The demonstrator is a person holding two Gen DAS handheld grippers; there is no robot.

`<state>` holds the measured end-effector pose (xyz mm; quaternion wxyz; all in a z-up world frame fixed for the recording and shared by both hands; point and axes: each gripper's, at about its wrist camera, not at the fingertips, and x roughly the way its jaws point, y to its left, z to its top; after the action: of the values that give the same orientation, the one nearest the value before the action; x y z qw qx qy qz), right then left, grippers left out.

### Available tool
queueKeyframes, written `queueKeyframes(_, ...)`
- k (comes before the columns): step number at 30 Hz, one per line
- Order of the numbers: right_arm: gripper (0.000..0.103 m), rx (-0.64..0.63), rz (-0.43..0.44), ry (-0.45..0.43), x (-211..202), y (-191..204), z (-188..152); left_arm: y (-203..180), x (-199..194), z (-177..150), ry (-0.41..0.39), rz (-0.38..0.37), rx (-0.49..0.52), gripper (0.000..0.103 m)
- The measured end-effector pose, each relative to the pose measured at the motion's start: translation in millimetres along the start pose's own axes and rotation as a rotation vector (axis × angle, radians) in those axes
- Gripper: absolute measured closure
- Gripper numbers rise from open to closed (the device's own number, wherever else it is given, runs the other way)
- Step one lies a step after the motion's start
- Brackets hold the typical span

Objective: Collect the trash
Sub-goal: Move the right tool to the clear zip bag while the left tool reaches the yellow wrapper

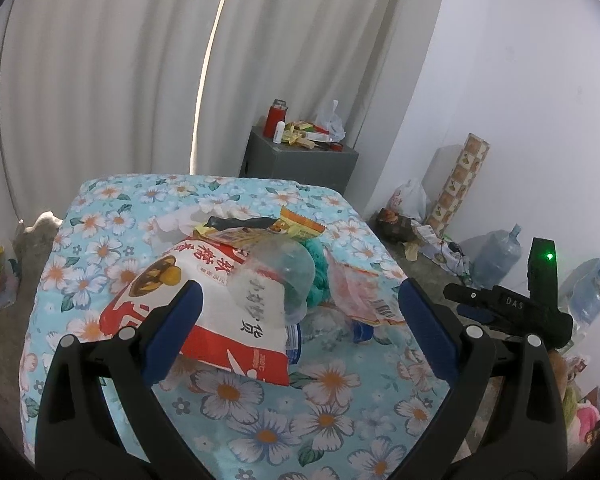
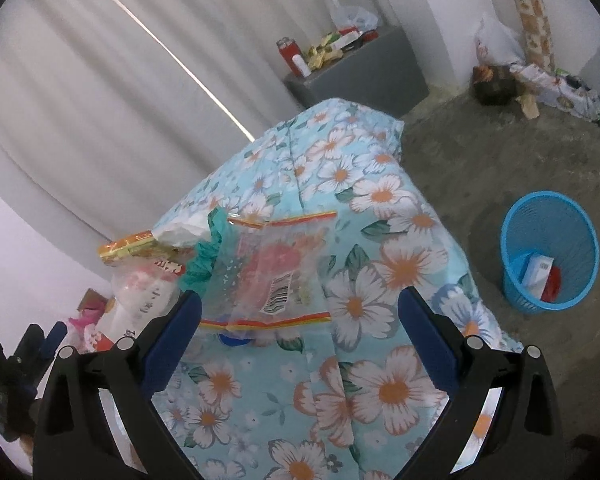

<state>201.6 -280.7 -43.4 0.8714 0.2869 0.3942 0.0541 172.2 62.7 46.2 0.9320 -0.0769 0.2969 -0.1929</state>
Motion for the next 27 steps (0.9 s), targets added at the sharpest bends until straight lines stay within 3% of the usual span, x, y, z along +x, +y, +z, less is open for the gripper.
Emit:
queueKeyframes(17, 0.015, 0.109, 0.095, 0.133, 55, -21, 21, -4, 25, 0, 0.020, 0.007, 0.044, 0.009)
queueKeyframes(23, 0.027, 0.175, 0.125, 0.207, 83, -34, 22, -2, 30, 0, 0.026, 0.019, 0.046, 0.009)
queueKeyframes(27, 0.029, 0.208, 0.177, 0.206, 80, -47, 24, 0, 28, 3, 0.019, 0.033, 0.042, 0.009)
